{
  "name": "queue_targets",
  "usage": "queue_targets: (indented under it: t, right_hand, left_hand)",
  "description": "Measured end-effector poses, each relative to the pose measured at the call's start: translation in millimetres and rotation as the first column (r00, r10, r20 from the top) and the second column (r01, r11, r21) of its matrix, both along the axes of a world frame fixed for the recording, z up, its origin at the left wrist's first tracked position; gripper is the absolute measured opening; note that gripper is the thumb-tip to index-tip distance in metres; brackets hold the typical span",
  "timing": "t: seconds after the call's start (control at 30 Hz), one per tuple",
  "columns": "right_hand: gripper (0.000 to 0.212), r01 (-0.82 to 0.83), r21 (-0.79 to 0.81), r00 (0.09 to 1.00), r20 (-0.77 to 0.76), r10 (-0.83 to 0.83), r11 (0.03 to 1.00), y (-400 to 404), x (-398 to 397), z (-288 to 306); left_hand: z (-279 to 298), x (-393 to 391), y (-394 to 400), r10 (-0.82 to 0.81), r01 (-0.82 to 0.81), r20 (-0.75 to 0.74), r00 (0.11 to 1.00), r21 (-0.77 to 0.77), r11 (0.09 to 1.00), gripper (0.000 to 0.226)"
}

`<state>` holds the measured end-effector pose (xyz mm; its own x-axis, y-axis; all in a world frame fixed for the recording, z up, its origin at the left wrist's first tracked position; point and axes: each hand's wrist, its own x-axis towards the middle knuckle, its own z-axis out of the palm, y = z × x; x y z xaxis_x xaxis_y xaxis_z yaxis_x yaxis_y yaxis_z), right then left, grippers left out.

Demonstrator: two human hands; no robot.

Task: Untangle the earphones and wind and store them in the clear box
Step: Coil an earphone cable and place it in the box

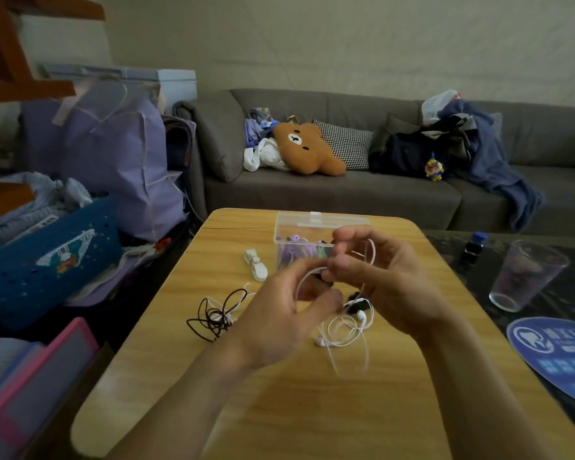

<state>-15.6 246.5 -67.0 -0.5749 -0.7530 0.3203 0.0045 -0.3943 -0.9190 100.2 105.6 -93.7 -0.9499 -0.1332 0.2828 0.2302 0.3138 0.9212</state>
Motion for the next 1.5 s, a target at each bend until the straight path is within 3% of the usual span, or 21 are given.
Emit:
queue_targets:
  t: [0.07,0.17,0.37,0.43,0.5,0.57,0.6,0.67,0.77,0.8,0.9,0.97,1.07,1.17,1.27,1.37,1.4,1.43,1.5]
  right_hand:
    - [0.037,0.060,-0.066,0.997,0.055,-0.057,0.996,1,-1,0]
    - [0.033,0.224,-0.149,0.970,0.134,-0.205,0.963,6,-8,-1]
    - [0.021,0.557,-0.131,0.830,0.111,-0.546,0.820,14,-22,-6]
    - [0.020,0.588,-0.029,0.809,0.006,-0.588,0.808,17,-23,-7]
    - [0.019,0.598,0.189,0.800,-0.207,-0.564,0.779,18,-22,-7]
    - [0.027,0.686,0.410,0.708,-0.564,-0.424,0.601,17,-22,-10]
    - [0.034,0.735,0.438,0.643,-0.693,-0.328,0.517,15,-20,-11]
    - [0.044,0.801,0.372,0.533,-0.800,-0.275,0.469,9,-14,-13]
    - [0.043,0.842,0.178,0.369,-0.879,-0.302,0.509,-7,1,-16]
    - [0.044,0.809,0.156,0.386,-0.868,-0.312,0.566,-14,7,-19]
    - [0.042,0.499,0.209,0.737,-0.613,-0.285,0.841,-27,22,-24]
    - [0.038,0.350,0.225,0.851,-0.482,-0.208,0.909,-31,24,-26]
    - [0.031,0.320,0.224,0.887,-0.412,-0.208,0.921,-32,27,-25]
    - [0.032,0.347,0.290,0.894,-0.390,-0.221,0.892,-34,27,-27]
    - [0.029,0.396,0.417,0.860,-0.481,-0.171,0.818,-37,27,-32]
    - [0.024,0.397,0.548,0.790,-0.612,0.030,0.736,-38,32,-34]
    - [0.024,0.383,0.599,0.766,-0.632,0.121,0.703,-39,35,-33]
    - [0.025,0.380,0.634,0.741,-0.645,0.189,0.674,-39,37,-32]
    - [0.027,0.393,0.638,0.706,-0.671,0.227,0.662,-39,42,-28]
  left_hand:
    - [-1,-3,-1,0.027,-0.028,-0.027,0.999,-0.014,1.000,0.019]
    - [2,-3,-6,0.065,-0.064,-0.010,0.998,0.093,0.994,0.028]
    - [6,-1,-26,0.061,-0.125,0.226,0.972,0.280,0.952,0.037]
    - [6,1,-30,0.055,-0.122,0.197,0.979,0.345,0.931,0.034]
    - [7,2,-31,0.031,-0.085,0.132,0.991,0.430,0.899,0.029]
    - [8,3,-31,0.010,-0.045,0.079,0.997,0.451,0.891,0.024]
    - [7,3,-32,0.005,-0.034,0.067,0.998,0.443,0.896,0.024]
    - [7,3,-30,-0.018,-0.012,0.066,0.998,0.431,0.902,0.022]
    - [10,4,-27,-0.120,0.061,0.096,0.988,0.475,0.878,0.017]
    - [10,5,-27,-0.170,0.093,0.110,0.979,0.501,0.860,0.017]
    - [12,5,-30,-0.277,0.175,0.118,0.954,0.531,0.829,0.017]
    - [12,6,-33,-0.302,0.202,0.095,0.949,0.554,0.808,0.020]
    - [13,7,-37,-0.282,0.205,0.019,0.959,0.640,0.741,0.019]
    - [14,5,-36,-0.154,0.113,-0.009,0.988,0.724,0.680,0.018]
    - [13,2,-38,0.006,0.008,-0.014,1.000,0.817,0.576,0.016]
    - [13,0,-39,0.125,-0.055,-0.014,0.992,0.844,0.533,0.015]
    - [13,1,-38,0.171,-0.100,-0.002,0.985,0.806,0.583,0.015]
    - [13,2,-37,0.238,-0.177,0.012,0.971,0.701,0.691,0.013]
    - [9,4,-37,0.379,-0.356,-0.017,0.925,0.311,0.881,0.013]
